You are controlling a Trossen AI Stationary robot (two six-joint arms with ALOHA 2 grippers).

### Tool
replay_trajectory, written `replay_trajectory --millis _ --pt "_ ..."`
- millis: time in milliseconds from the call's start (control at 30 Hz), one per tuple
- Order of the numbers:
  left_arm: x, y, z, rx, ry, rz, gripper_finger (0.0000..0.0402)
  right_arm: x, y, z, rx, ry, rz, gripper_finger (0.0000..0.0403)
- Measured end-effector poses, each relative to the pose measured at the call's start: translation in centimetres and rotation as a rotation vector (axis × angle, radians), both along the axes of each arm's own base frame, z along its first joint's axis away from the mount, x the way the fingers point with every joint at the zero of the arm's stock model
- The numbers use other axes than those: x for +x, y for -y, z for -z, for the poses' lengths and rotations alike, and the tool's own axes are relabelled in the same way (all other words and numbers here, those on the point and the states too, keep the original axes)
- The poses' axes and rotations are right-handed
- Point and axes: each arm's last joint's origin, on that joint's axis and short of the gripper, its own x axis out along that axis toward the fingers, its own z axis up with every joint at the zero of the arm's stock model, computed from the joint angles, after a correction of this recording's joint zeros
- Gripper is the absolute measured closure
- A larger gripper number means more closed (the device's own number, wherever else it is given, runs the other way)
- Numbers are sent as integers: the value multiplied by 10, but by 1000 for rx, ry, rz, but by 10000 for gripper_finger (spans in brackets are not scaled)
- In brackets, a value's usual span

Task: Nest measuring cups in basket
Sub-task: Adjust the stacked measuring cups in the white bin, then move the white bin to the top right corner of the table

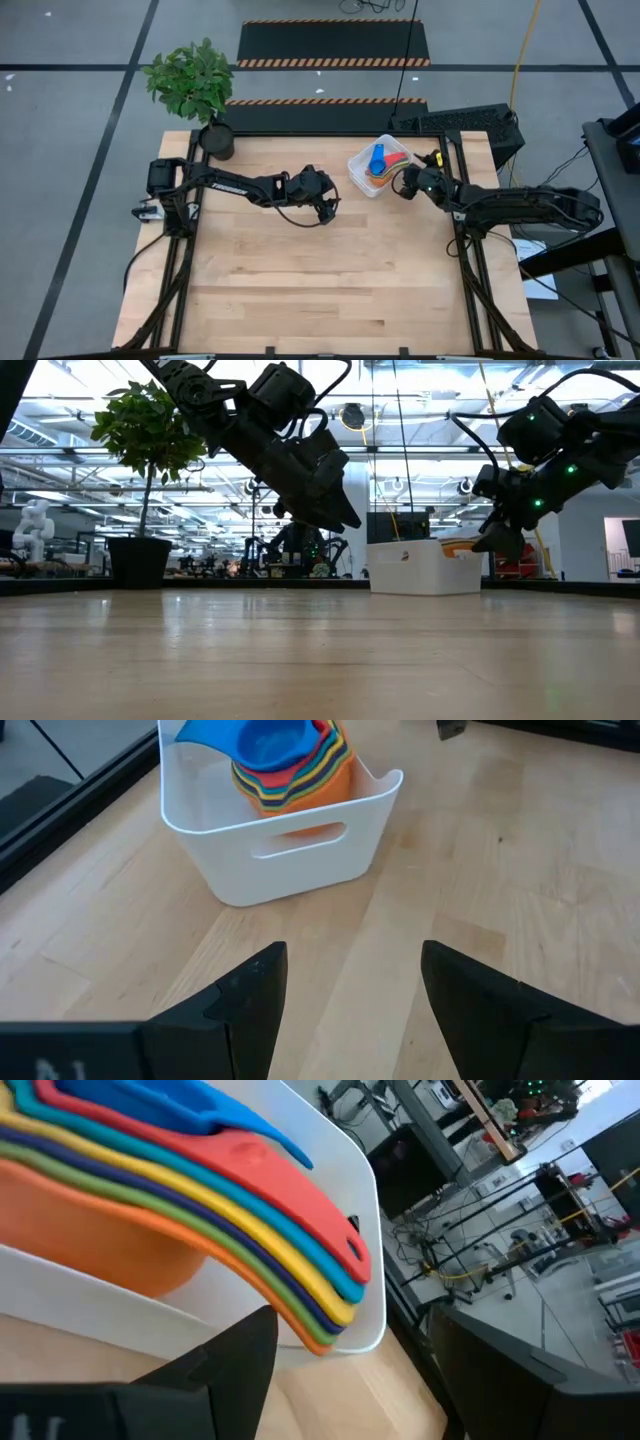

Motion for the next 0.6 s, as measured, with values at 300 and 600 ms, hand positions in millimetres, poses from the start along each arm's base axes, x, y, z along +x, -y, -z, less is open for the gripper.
replay_trajectory --millis 300,600 --pt "0 0 0 0 1 0 167 0 2 -5 -85 0 84 149" --pt "0 0 0 0 1 0 167 1 4 -10 -134 8 113 149"
